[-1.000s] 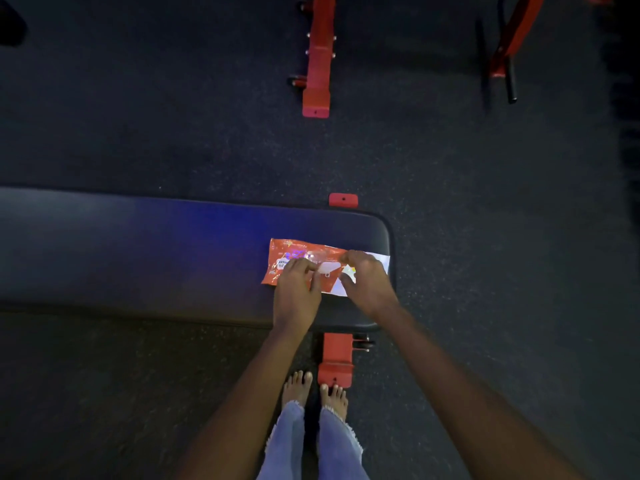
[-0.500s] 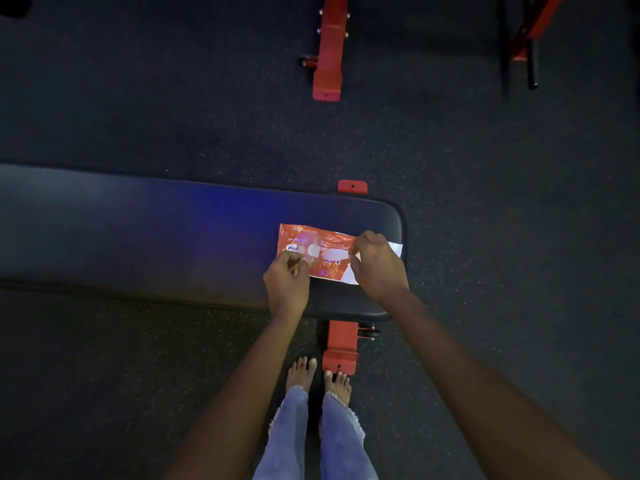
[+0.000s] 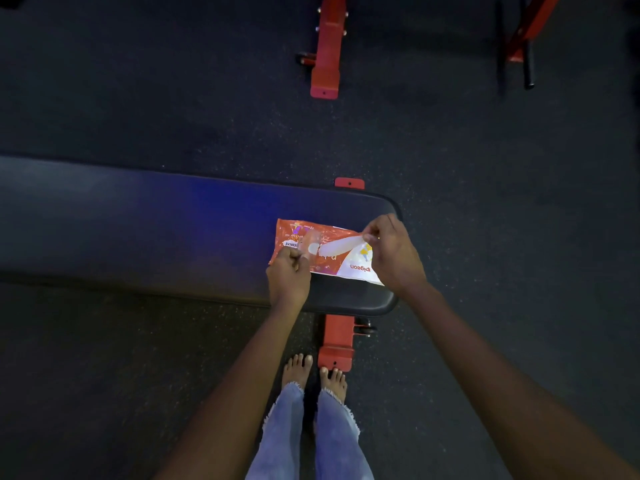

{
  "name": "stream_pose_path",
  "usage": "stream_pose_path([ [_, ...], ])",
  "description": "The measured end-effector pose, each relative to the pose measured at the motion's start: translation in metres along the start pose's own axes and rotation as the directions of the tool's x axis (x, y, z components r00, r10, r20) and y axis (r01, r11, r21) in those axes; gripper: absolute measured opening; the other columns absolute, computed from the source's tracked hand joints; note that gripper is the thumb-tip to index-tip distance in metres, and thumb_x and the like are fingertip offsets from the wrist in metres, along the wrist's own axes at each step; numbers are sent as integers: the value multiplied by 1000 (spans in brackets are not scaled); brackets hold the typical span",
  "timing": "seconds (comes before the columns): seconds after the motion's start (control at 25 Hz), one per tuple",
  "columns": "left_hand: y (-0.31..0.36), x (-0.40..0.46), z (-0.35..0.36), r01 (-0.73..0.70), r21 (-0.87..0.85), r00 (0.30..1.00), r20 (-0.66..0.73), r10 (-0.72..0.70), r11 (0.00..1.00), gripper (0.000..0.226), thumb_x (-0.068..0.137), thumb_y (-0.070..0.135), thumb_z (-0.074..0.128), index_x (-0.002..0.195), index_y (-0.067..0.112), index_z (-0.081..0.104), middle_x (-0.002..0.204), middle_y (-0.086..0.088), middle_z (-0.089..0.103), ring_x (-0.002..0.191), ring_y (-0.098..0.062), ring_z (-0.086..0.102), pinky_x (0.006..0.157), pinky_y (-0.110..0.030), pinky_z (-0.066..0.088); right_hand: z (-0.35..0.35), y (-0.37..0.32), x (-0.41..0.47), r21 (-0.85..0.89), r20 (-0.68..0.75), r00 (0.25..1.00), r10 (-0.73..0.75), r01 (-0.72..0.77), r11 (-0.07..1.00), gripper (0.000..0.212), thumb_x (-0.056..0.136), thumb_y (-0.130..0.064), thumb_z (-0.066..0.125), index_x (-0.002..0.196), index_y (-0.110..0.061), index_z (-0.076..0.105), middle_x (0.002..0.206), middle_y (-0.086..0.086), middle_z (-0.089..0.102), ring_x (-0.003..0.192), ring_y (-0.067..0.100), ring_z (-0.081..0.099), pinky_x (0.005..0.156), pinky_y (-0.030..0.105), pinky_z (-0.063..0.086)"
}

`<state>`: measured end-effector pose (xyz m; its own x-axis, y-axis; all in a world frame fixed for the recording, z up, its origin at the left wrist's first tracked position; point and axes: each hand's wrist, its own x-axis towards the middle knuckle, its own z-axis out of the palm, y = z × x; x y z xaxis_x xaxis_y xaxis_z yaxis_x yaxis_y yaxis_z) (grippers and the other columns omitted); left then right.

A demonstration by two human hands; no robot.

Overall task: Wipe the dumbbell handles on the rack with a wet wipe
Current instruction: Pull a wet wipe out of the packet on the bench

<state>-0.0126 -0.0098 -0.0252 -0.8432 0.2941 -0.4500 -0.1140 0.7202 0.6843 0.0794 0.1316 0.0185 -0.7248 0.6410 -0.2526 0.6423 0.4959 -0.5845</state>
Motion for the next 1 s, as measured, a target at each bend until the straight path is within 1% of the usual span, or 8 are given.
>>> stream_pose_path([
  [0.16, -1, 0, 1, 6, 22, 1000, 13, -6, 1000, 14, 95, 18, 53, 101, 6, 59, 95, -4, 63, 79, -12, 57, 54, -13, 38, -10, 0, -1, 110, -92, 996, -22, 32, 993, 11, 95, -7, 44, 90, -16, 46, 97, -1, 46, 90, 15, 48, 74, 32, 42],
  [0.36, 0, 0, 2, 0, 30, 1000, 23, -1, 1000, 16, 96, 20, 52, 101, 6, 58, 98, -7, 63, 78, -10, 55, 53, -12, 37, -19, -3, 0, 305, -291, 957, 16, 77, 949, 12, 96, -5, 43, 91, -16, 45, 92, 2, 52, 84, 15, 49, 67, 12, 36],
  [0.44, 0, -1, 1, -2, 27, 1000, 28, 1, 1000, 17, 96, 21, 52, 102, 6, 58, 100, -6, 63, 79, -9, 55, 52, -11, 36, -20, -7, 2, 362, -332, 943, 21, 107, 926, 10, 97, -8, 44, 91, -17, 45, 90, 2, 52, 80, 14, 49, 68, 15, 37],
  [0.52, 1, -2, 1, 0, 23, 999, 32, 0, 1000, 19, 96, 21, 52, 104, 5, 58, 102, -6, 63, 81, -9, 55, 52, -10, 36, -21, -12, 2, 402, -347, 937, 27, 122, 908, 9, 98, -11, 44, 91, -17, 44, 89, 2, 52, 76, 15, 48, 67, 21, 40],
  [0.6, 1, -2, 1, -3, 24, 999, 36, 2, 1000, 19, 96, 20, 52, 106, 5, 58, 104, -6, 63, 83, -9, 55, 53, -10, 35, -24, -20, 1, 445, -422, 906, 39, 170, 879, 7, 98, -14, 44, 93, -18, 43, 89, 2, 54, 77, 17, 52, 69, 28, 46],
  [0.76, 1, -1, -3, -17, 22, 999, 39, 17, 1000, 15, 95, 19, 54, 102, 7, 59, 105, -8, 62, 82, -10, 53, 55, -12, 35, -33, -37, -1, 399, -488, 872, -20, 244, 884, 4, 97, -14, 44, 96, -17, 46, 97, 7, 59, 90, 18, 58, 75, 22, 46],
  [0.92, 7, -7, -12, -71, 2, 996, 61, 71, 997, 18, 92, 23, 59, 102, 8, 61, 103, -6, 64, 84, -13, 55, 72, -24, 44, -42, -46, -6, 356, -518, 855, -27, 244, 902, 5, 97, -15, 43, 97, -15, 49, 100, 6, 60, 93, 19, 57, 76, 23, 44],
  [1.0, 15, -10, -20, -113, -4, 990, 89, 113, 994, 20, 90, 22, 62, 105, 8, 61, 106, -5, 65, 89, -15, 58, 79, -28, 48, -49, -49, -9, 315, -498, 867, -30, 214, 925, 7, 96, -14, 44, 97, -12, 50, 101, 5, 59, 93, 18, 55, 74, 20, 41],
])
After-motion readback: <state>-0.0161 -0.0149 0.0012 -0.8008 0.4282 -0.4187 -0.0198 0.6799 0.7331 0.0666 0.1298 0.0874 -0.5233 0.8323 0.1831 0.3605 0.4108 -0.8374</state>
